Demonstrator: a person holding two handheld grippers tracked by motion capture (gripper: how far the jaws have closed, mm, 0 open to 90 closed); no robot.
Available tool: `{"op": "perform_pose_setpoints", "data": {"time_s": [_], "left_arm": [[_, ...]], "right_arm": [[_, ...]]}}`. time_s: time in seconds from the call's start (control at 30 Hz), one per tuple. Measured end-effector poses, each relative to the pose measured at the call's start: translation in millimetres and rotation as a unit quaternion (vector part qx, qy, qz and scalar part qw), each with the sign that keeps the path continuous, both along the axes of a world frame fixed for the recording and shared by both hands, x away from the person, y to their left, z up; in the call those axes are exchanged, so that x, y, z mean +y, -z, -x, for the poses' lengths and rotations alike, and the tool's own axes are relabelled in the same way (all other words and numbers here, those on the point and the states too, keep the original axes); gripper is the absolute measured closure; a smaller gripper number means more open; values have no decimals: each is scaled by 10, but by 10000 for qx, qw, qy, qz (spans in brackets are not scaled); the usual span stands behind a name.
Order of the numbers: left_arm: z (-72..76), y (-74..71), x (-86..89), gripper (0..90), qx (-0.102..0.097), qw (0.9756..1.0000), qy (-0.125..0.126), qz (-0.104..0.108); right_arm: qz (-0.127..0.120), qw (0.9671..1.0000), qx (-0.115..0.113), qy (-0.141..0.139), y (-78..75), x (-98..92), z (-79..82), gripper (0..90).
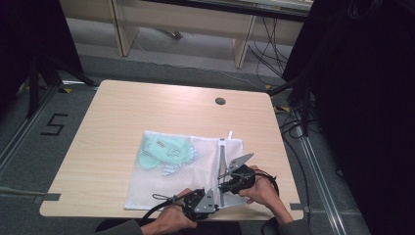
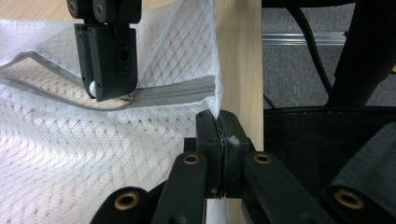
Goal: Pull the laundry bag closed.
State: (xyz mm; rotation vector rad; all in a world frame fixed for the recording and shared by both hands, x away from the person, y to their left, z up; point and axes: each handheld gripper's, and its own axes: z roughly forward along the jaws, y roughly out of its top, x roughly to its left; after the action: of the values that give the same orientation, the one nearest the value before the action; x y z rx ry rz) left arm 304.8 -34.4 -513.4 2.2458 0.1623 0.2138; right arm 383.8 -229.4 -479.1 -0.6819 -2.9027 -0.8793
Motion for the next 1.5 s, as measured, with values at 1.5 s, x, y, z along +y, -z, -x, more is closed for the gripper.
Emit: {"op": "perform_pose_setpoints", "data": {"time_s": [1.5], "left_arm": [[17,0,-6,885,-53,10000,47,31]], "right_arm": [[17,9998,-148,164,-5,-21,-212,863]]}}
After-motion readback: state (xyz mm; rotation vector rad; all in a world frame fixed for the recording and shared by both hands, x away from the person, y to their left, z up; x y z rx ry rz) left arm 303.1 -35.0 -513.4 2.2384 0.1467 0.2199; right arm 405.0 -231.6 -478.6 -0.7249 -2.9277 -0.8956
